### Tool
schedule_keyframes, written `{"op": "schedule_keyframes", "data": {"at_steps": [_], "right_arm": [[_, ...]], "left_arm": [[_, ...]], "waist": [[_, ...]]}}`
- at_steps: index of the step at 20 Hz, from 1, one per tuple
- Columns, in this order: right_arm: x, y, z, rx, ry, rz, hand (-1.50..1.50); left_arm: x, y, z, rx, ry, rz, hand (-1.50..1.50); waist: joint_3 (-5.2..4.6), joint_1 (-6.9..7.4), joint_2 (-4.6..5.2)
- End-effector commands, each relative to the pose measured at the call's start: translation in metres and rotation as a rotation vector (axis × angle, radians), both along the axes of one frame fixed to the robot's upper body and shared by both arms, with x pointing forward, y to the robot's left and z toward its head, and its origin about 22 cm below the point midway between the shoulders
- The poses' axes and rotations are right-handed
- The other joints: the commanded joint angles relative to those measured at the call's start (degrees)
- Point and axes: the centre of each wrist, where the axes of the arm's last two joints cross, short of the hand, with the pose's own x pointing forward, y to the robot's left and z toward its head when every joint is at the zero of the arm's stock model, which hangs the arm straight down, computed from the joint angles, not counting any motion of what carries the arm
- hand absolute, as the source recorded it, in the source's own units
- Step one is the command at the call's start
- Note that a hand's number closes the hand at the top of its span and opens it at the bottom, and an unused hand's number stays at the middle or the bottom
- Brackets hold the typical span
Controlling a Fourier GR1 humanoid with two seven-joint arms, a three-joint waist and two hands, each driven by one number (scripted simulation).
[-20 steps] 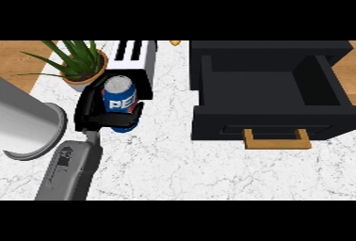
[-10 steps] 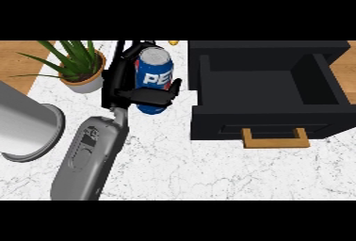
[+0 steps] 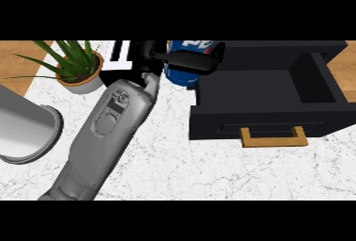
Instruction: Pick up the can, place it into the drawer and close the drawer
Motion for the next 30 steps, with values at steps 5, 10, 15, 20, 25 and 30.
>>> {"op": "schedule_keyframes", "data": {"at_steps": [5, 10, 15, 20, 25, 30], "right_arm": [[0.007, 0.012, -0.006, 0.015, -0.012, 0.006, -1.5], [0.002, 0.005, 0.001, 0.01, 0.011, 0.002, -1.5], [0.021, 0.009, 0.016, -0.011, -0.013, 0.009, -1.5], [0.02, 0.012, -0.005, 0.002, -0.014, 0.023, -1.5], [0.014, 0.023, 0.002, -0.007, 0.002, 0.038, -1.5], [0.022, 0.007, -0.004, -0.007, -0.018, 0.041, -1.5]], "left_arm": [[0.014, -0.049, 0.05, 0.015, 0.001, 0.0, 1.5], [0.023, -0.058, 0.044, 0.04, 0.014, 0.0, 1.5], [0.037, -0.06, 0.042, 0.067, 0.043, -0.012, 1.5], [0.043, -0.075, 0.049, 0.11, 0.043, 0.033, 1.5], [0.044, -0.08, 0.043, 0.145, 0.057, 0.034, 1.5], [0.045, -0.08, 0.028, 0.146, 0.061, 0.043, 1.5]], "waist": [[0.02, -0.4, 0.11], [0.01, -0.52, 0.13], [-0.01, -0.39, 0.34], [0.07, -1.87, 0.71], [0.06, -2.17, 0.6], [0.12, -3.33, 0.84]]}}
